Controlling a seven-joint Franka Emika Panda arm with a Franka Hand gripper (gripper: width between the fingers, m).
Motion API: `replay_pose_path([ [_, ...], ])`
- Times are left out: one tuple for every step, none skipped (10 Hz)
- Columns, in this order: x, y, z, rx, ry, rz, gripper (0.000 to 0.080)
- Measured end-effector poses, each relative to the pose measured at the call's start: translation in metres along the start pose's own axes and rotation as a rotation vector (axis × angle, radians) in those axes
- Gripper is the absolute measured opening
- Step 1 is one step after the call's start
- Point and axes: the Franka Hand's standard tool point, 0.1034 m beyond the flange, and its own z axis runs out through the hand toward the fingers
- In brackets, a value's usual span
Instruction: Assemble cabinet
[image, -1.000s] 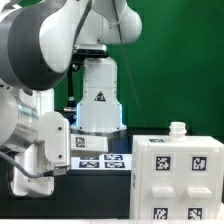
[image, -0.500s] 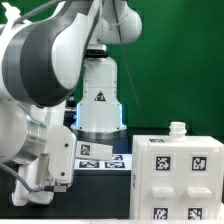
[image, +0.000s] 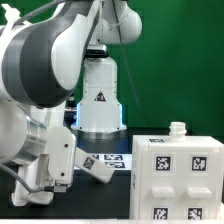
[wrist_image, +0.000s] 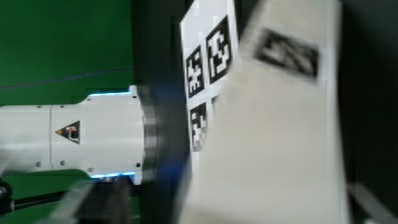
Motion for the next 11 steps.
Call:
replay_pose_path([
  [0.0,0.0,0.0,0.0,0.0,0.0,0.0679],
  [0.0,0.0,0.0,0.0,0.0,0.0,0.0775],
  [0.0,0.0,0.0,0.0,0.0,0.0,0.0775],
  [0.0,0.0,0.0,0.0,0.0,0.0,0.0796],
  [0.0,0.0,0.0,-0.002,-0.001,0.001,0.0796],
  [0.001,0.0,-0.001,-0.005,0.001,0.005,0.0798],
  [0.0,0.0,-0.003,-0.002,0.006,0.005,0.0797],
  [0.0,0.001,-0.004,-0.005,0.02,0.006,0.0797],
  [-0.001,0.007,-0.004,-0.024,0.083,0.011,0.0797],
  [-0.004,0.012,-0.005,-0.037,0.172,0.021,0.0797],
  [-0.008,0.011,-0.002,-0.04,0.2,0.014,0.0797],
])
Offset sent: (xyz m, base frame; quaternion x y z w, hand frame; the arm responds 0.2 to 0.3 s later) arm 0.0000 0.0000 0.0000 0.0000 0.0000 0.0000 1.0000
